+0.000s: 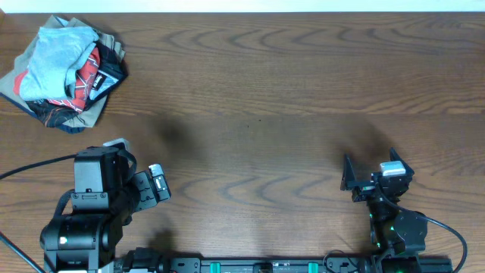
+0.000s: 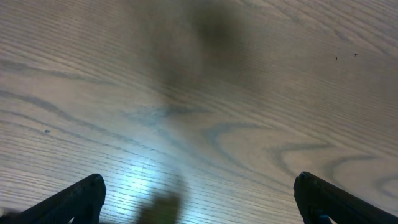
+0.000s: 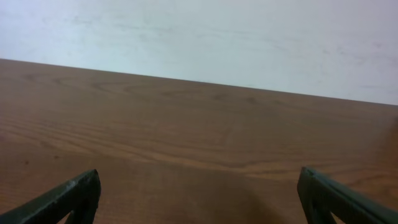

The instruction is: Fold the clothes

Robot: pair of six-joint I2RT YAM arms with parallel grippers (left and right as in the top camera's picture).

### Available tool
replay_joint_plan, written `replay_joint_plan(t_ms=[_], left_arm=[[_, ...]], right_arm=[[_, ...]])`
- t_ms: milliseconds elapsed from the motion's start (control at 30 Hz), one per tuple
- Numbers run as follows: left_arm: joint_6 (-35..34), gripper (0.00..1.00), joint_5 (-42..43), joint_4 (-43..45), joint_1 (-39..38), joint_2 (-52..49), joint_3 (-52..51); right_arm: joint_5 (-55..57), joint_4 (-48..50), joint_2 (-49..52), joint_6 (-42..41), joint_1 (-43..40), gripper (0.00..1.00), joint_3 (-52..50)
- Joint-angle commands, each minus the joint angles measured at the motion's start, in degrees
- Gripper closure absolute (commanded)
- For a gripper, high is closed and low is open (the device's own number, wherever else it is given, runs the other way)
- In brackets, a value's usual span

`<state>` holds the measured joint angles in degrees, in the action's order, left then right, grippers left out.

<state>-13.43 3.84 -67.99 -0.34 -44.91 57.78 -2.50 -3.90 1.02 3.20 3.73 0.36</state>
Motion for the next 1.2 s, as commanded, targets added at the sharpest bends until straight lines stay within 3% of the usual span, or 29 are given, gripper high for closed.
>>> replay_joint_plan(t_ms=[0,467,667,833,1167], left_arm=[[0.7,0.02,-0.9,0.0,0.2,0.0,0.2],[0.7,0.02,-0.9,-0.1,0.2,0.6,0.2],[1.2,0.02,-3.3,1.0,0.2,5.9,-0.2],[1.4,0.02,-5.8,10.7,0.2,15.8,-5.8],[1.4,0.02,-11.7,26.4,0.2,37.0,-28.5]], right_arm=[[0.8,-0.3,-0.4,0.7,1.0,0.01,0.0],[0.8,-0.3,-0.4,0.7,1.0,0.01,0.0],[0.8,-0.3,-0.4,0.7,1.0,0.01,0.0],[0.8,-0.3,-0.4,0.7,1.0,0.01,0.0],[0.8,-0.3,-0.4,0.7,1.0,0.01,0.0]])
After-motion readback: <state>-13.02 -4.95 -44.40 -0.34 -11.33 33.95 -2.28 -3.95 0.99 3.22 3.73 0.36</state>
